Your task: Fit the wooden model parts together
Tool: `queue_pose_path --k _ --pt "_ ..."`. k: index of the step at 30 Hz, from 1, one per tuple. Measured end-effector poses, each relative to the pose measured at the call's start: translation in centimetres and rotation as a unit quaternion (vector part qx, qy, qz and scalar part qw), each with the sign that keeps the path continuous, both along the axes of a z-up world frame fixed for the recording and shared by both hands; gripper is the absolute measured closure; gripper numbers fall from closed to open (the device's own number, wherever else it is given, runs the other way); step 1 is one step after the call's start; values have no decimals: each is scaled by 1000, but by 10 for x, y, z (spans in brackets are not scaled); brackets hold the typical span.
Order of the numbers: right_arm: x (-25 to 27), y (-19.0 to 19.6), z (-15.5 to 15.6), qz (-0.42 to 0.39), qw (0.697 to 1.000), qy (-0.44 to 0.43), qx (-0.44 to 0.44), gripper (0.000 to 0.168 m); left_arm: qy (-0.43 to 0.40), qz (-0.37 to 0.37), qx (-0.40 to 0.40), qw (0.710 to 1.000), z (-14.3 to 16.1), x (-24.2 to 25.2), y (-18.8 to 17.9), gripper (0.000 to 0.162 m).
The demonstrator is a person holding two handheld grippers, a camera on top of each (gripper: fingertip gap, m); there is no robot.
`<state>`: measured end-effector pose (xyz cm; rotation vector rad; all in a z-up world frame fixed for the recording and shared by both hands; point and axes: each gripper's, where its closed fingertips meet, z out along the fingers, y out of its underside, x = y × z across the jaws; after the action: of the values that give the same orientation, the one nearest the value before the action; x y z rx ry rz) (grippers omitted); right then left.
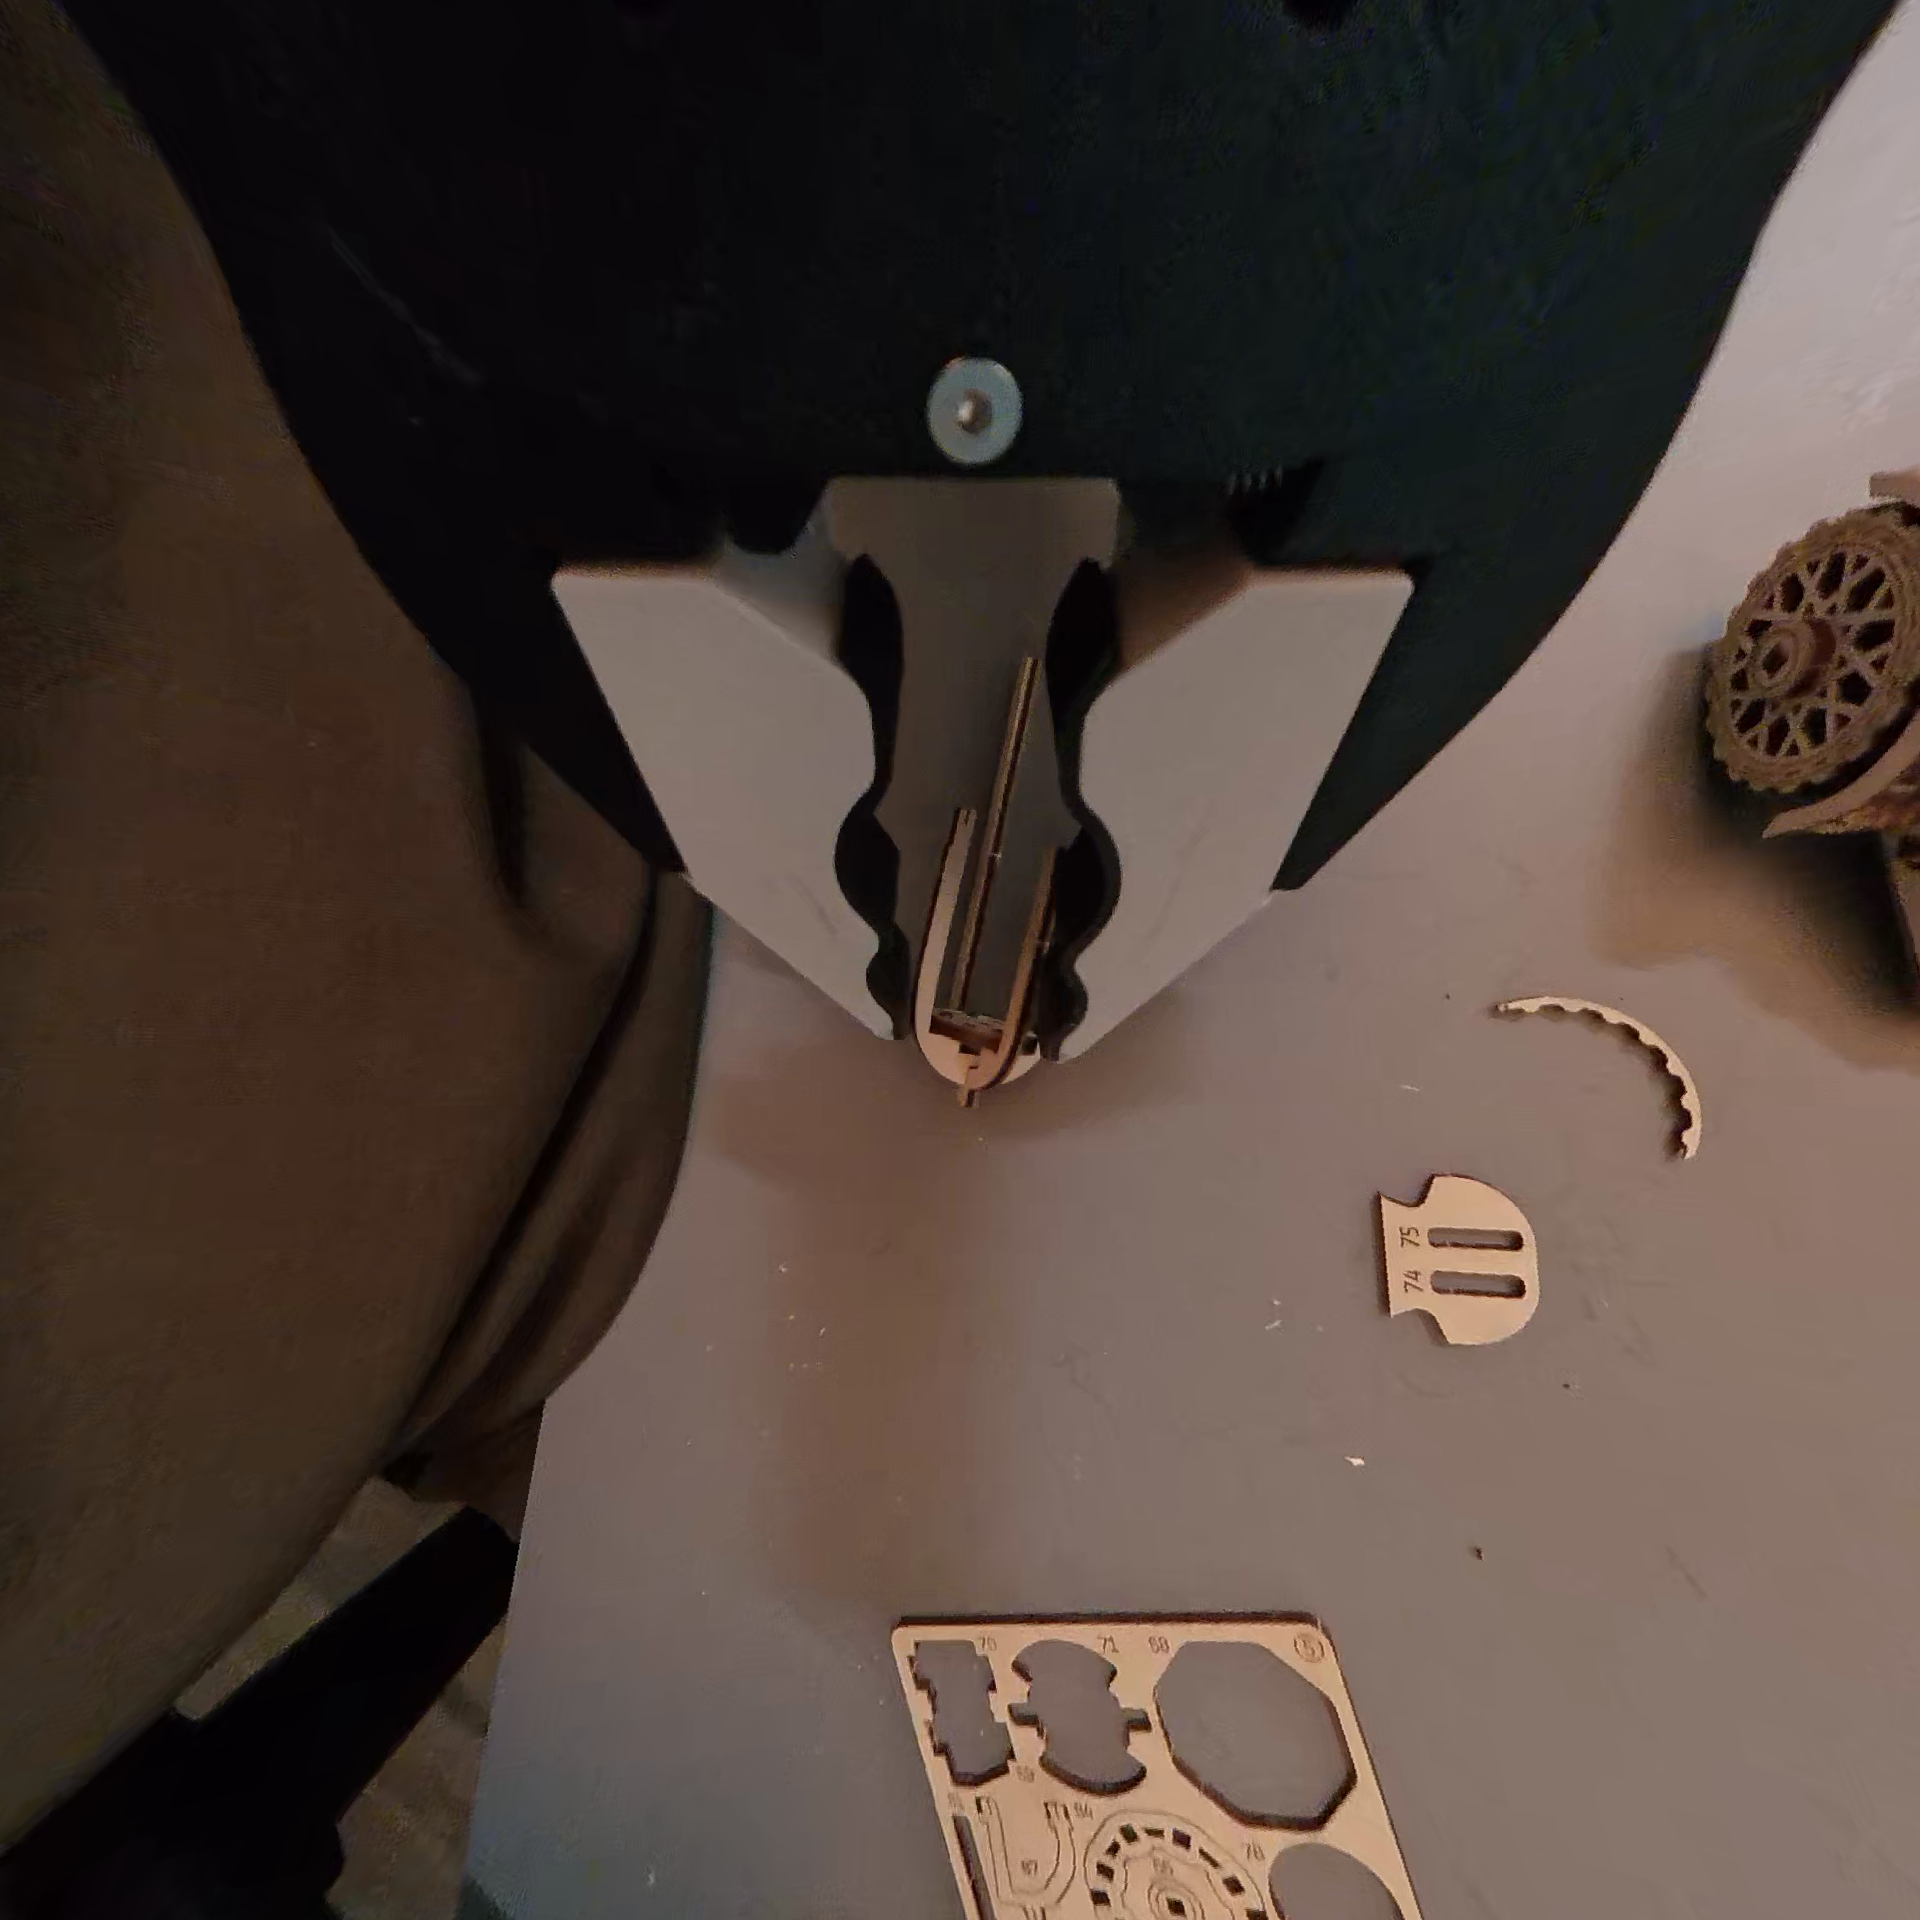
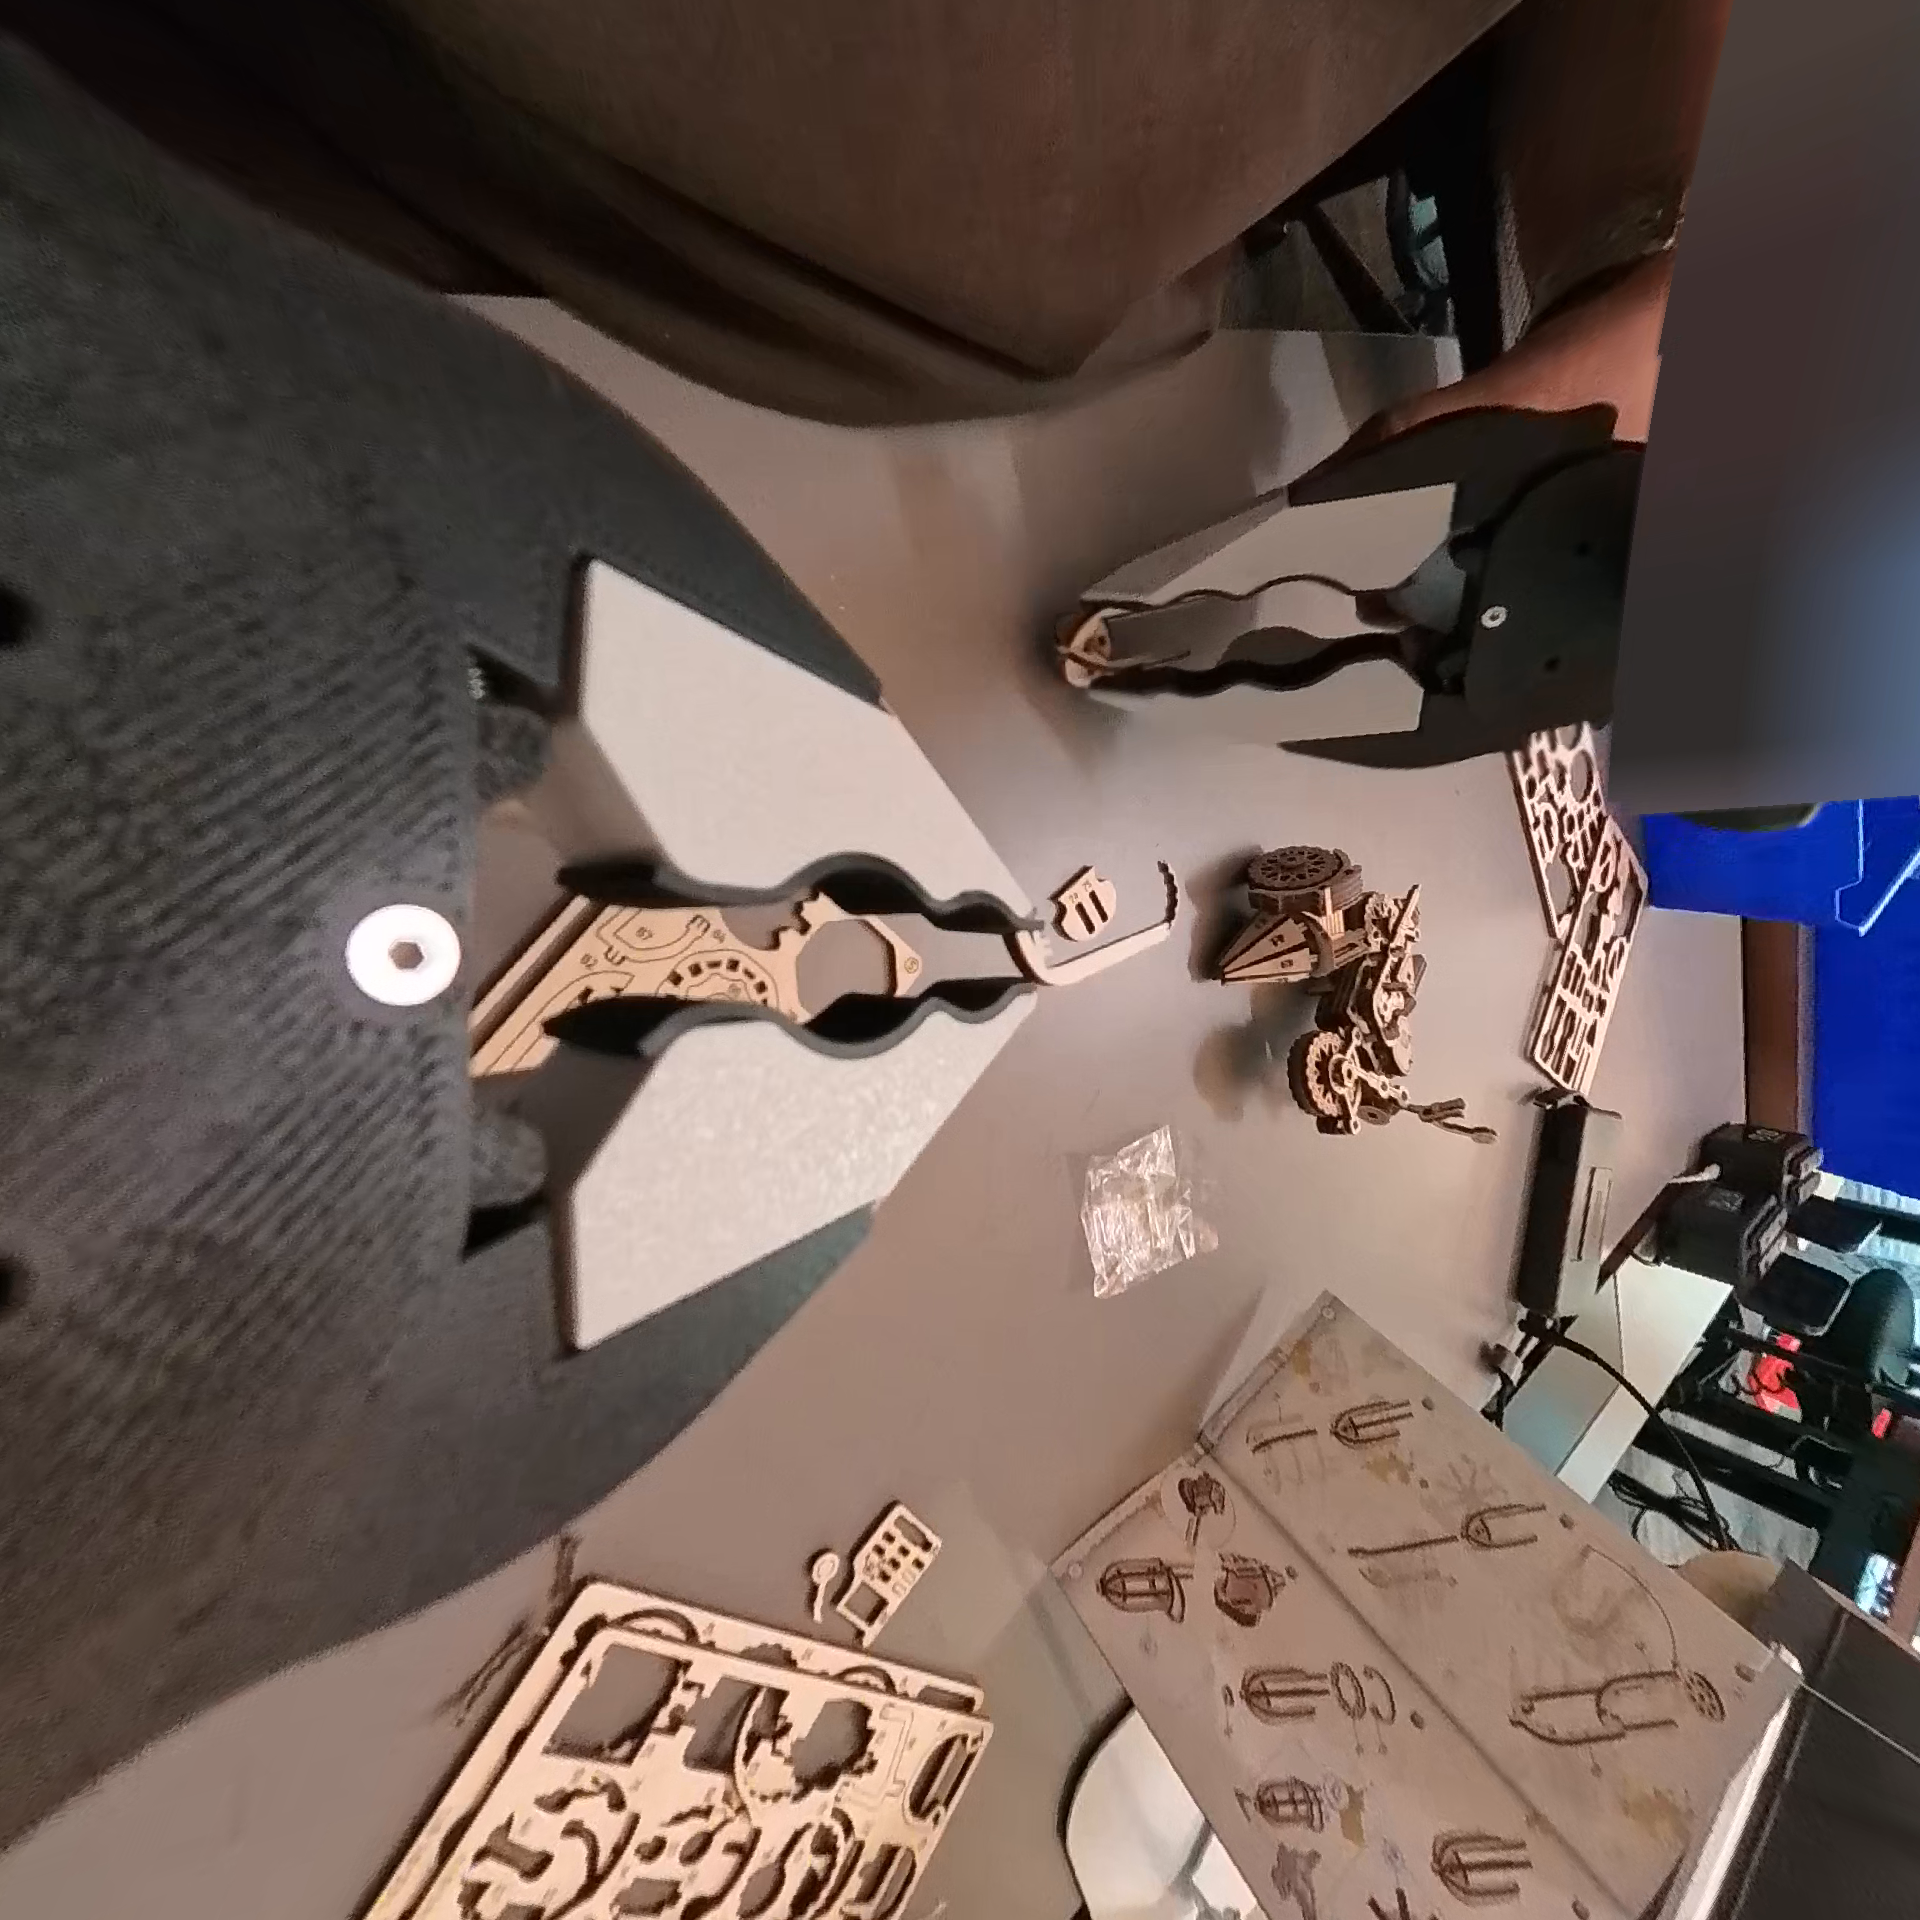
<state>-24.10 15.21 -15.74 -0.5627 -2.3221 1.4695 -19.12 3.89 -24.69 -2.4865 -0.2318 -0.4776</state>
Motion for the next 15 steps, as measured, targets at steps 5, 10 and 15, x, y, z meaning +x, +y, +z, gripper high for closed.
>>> queue_pose_path --k 5,10,15 --pt "-1 0 -1 0 1000 -6 -5 162 32 34 38 998 15 -13 -1 138" --pt "-1 -1 -4 -2 1000 -8 2 162 139 57 33 988 18 -31 -2 137" --pt "-1 -1 -5 -1 1000 -6 5 163 137 41 12 990 9 -15 3 133"
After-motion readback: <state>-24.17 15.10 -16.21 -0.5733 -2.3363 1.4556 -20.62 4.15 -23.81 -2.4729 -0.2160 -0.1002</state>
